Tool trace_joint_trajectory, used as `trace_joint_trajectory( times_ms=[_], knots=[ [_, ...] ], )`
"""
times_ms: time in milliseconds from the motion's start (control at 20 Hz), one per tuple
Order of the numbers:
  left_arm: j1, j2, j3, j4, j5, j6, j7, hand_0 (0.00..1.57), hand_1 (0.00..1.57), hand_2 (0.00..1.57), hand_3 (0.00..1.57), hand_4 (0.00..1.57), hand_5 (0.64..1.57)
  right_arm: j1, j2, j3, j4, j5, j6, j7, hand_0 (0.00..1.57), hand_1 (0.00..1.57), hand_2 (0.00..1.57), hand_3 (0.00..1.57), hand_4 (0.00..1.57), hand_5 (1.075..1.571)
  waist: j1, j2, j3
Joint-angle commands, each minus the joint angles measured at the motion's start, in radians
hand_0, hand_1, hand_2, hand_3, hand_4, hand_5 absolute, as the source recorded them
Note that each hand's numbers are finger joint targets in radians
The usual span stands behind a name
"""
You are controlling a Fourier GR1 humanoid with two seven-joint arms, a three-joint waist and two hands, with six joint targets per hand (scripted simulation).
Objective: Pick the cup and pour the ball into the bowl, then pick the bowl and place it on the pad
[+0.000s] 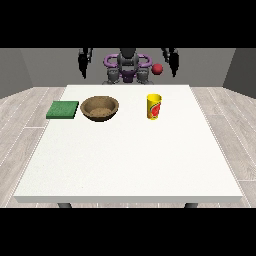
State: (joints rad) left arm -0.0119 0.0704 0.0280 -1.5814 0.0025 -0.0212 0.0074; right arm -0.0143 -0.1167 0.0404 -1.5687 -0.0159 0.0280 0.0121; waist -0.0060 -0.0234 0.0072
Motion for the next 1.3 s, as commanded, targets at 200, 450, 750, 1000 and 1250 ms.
trace_joint_trajectory(
  times_ms=[200,450,750,1000,1250],
  knots=[
    [-0.019,0.047,0.014,-0.094,0.005,-0.004,0.099,0.0,0.0,0.0,0.0,0.0,1.47,-0.024,-0.042,-0.018,-0.101,-0.011,0.003,0.089,0.0,0.0,0.0,0.0,0.12,1.563,-0.005,-0.257,-0.004],
    [0.079,-0.068,-0.097,-0.057,0.011,0.145,-0.186,0.0,0.0,0.0,0.0,0.0,1.471,0.15,-0.051,-0.178,0.093,-0.19,0.16,-0.294,0.0,0.0,0.0,0.0,0.0,1.565,-0.021,-0.058,-0.0059],
    [-0.043,-0.07,-0.09,0.071,0.03,0.182,-0.333,0.0,0.0,0.0,0.0,0.0,1.467,0.009,-0.074,-0.221,0.204,-0.183,0.205,-0.399,0.0,0.0,0.0,0.0,0.0,1.558,-0.016,0.078,-0.0071],
    [-0.15,-0.069,-0.095,0.173,-0.014,0.226,-0.364,0.0,0.0,0.0,0.0,0.0,1.456,-0.045,-0.063,-0.221,0.304,-0.158,0.212,-0.471,0.0,0.0,0.0,0.0,0.0,1.56,-0.037,0.12,-0.007],
    [-0.299,-0.026,0.043,0.327,0.03,0.183,-0.433,0.0,0.0,0.0,0.0,0.0,1.448,-0.13,-0.099,-0.256,0.347,-0.195,0.256,-0.502,0.0,0.0,0.0,0.0,0.0,1.551,-0.071,0.195,-0.0073]
  ],
)
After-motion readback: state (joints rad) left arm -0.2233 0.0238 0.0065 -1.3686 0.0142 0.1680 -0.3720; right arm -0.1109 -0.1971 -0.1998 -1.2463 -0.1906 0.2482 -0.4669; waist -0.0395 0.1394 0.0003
